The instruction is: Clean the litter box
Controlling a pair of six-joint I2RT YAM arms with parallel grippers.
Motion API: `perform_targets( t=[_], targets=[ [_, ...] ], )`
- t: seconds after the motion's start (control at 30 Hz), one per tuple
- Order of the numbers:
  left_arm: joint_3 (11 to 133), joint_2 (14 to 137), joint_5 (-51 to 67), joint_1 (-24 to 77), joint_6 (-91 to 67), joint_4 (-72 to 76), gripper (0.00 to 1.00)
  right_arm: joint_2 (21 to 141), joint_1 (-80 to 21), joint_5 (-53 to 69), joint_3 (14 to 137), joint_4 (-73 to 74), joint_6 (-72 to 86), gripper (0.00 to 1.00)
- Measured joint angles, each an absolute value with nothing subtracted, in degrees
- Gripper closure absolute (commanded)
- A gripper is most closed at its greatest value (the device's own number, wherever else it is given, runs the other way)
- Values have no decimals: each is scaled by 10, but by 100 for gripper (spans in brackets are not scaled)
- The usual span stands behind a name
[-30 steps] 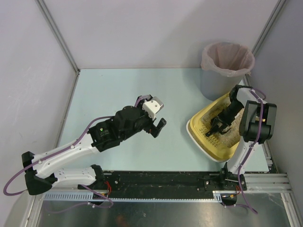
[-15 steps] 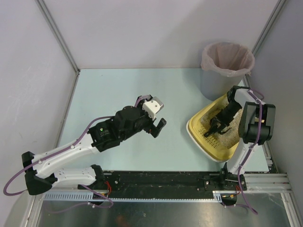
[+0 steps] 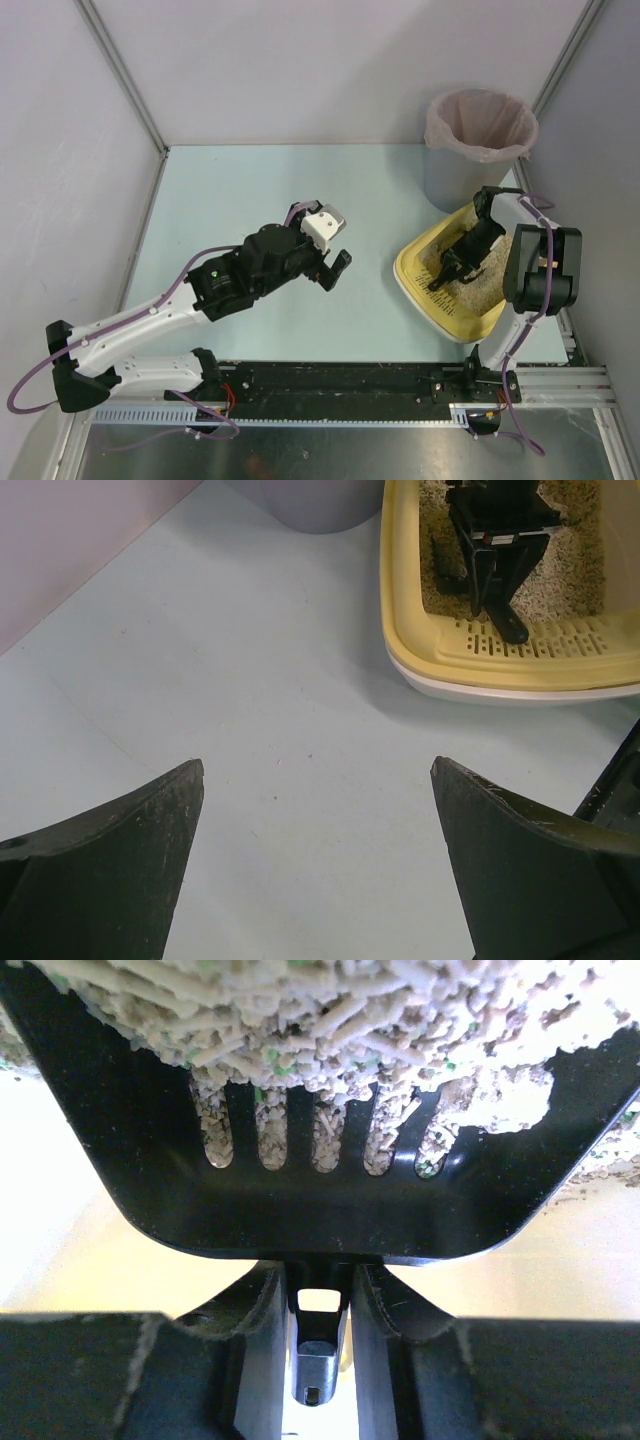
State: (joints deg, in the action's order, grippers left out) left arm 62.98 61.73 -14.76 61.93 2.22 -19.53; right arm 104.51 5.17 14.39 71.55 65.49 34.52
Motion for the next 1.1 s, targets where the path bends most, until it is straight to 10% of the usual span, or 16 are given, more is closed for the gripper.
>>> perform_targets(
  t=[1.1],
  targets=[
    [627, 631, -148, 619, 26, -194, 0, 975, 154, 216, 682, 523, 307, 100]
  ],
)
